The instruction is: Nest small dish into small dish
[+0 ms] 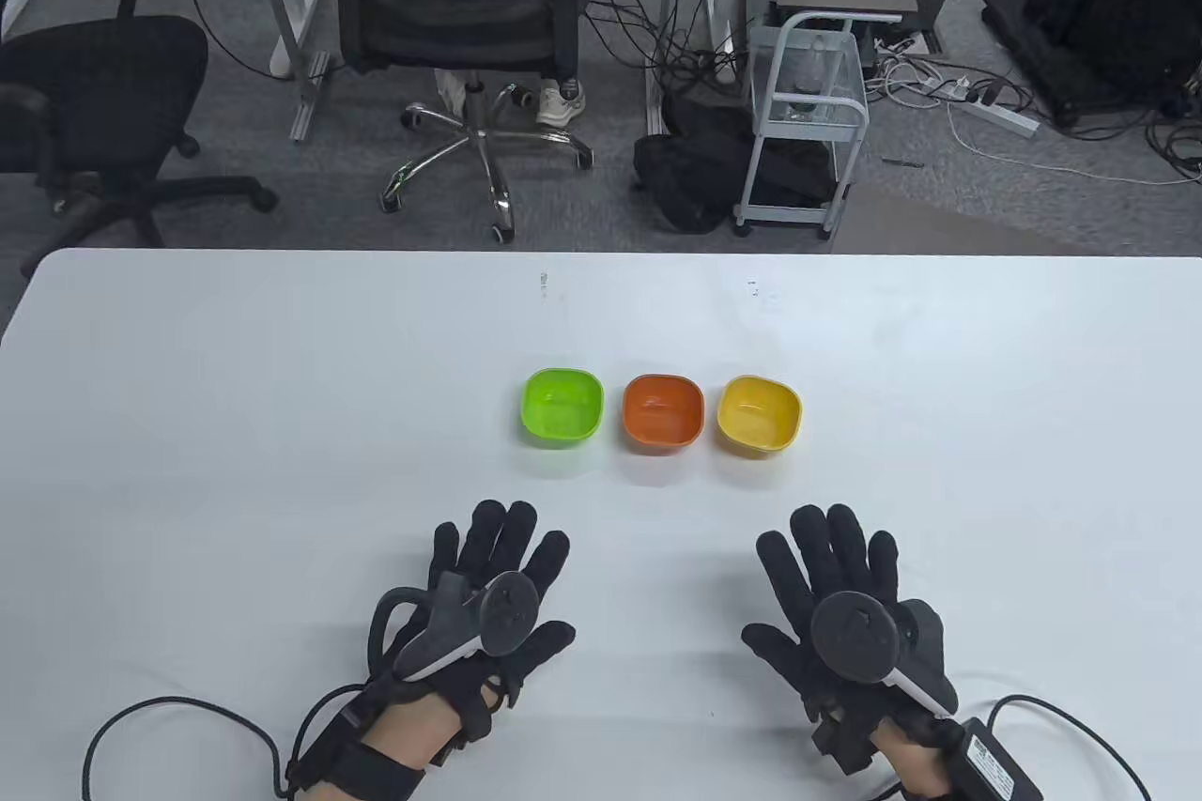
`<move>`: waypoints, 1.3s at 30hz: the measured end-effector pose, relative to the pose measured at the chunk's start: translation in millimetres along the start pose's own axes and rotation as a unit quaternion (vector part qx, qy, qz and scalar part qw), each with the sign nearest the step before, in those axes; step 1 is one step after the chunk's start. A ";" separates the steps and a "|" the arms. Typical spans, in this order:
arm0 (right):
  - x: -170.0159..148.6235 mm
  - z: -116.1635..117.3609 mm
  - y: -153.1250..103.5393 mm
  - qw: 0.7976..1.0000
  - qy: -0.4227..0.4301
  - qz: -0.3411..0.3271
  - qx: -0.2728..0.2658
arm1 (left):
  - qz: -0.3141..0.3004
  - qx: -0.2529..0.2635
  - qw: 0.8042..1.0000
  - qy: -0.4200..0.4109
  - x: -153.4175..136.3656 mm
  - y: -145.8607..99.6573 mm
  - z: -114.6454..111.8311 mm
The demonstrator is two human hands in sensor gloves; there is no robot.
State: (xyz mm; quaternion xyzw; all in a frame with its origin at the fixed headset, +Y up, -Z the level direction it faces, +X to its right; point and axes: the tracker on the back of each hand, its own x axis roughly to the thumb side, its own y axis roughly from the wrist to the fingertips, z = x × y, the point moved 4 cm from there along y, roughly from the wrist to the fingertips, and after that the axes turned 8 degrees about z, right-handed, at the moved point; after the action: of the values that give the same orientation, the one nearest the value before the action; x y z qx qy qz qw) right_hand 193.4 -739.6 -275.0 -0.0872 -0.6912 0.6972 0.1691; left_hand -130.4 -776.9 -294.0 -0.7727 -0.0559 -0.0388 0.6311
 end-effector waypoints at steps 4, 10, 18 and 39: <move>0.1 0.4 1.0 1.000 0.000 0.000 0.001 | 0.001 -0.002 1.000 -0.002 -0.4 0.0 0.2; 0.9 1.8 1.0 1.000 0.006 0.000 0.001 | 0.003 -0.001 1.000 -0.008 -1.6 -0.8 0.4; 2.3 2.9 1.1 1.000 0.001 -0.001 0.003 | 0.001 -0.006 1.000 -0.021 -0.8 -1.9 0.8; 5.2 -2.8 1.2 1.000 0.025 0.003 -0.007 | 0.024 0.036 0.998 0.042 -6.9 21.9 48.8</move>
State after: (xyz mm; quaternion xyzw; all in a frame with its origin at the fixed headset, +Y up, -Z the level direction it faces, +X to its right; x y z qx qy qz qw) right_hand 189.4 -735.0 -275.7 -0.1078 -0.6916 0.6901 0.1839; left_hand -134.9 -733.6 -325.9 -0.7480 -0.0123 -0.0545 0.6614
